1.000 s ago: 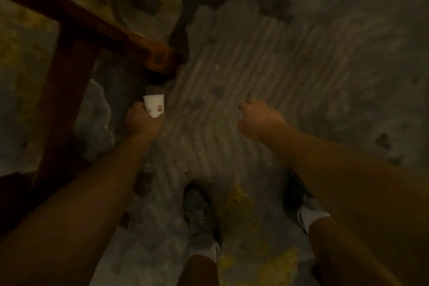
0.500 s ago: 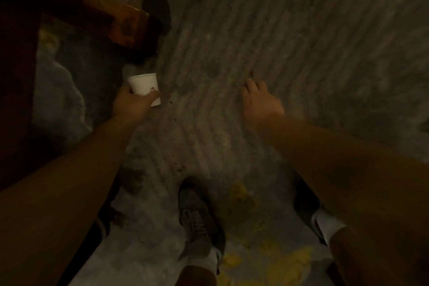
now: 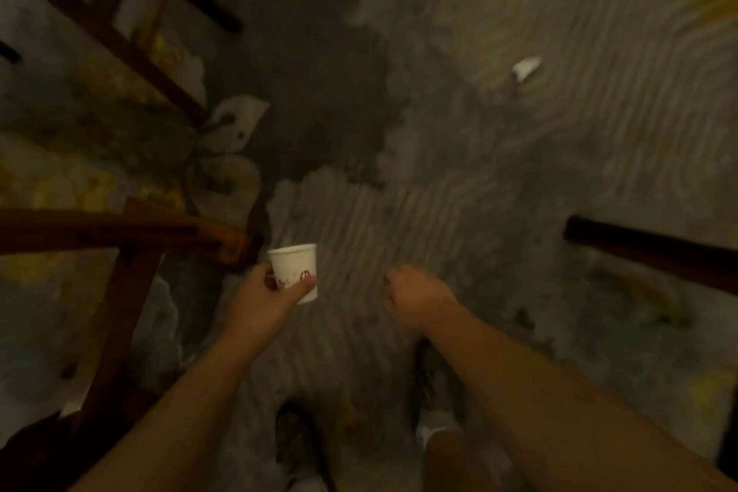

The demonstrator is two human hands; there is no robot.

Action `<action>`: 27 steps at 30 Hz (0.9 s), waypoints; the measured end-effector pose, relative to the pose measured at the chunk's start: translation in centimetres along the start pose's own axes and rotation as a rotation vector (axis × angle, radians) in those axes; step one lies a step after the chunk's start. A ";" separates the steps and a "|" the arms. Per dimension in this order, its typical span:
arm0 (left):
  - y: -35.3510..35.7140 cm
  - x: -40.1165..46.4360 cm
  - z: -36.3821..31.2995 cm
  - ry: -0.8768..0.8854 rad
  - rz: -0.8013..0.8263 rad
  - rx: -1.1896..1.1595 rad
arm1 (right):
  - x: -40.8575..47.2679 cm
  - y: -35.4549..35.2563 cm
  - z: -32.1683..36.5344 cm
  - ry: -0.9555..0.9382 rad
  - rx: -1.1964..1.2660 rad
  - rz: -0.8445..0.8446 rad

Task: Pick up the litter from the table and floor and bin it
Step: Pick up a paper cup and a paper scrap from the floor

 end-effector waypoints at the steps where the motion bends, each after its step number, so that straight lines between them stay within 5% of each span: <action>1: -0.1 -1.4 -3.2 0.016 0.001 -0.002 | -2.3 -2.6 -1.0 0.007 0.007 -0.022; 13: 1.7 -4.7 -31.1 0.304 0.061 -0.018 | -12.6 -29.0 -8.5 0.181 0.048 -0.339; 27: 5.4 10.2 -45.5 0.303 0.263 0.036 | -2.4 -45.6 -15.3 0.471 0.190 -0.379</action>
Point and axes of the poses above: each hand's wrist, its own x-axis towards the middle knuckle, its own y-axis out of the palm, z = x × y, the point moved 7 cm from there along x, towards the middle knuckle, and after that the axes turned 6 degrees about y, right-handed, at the moved point
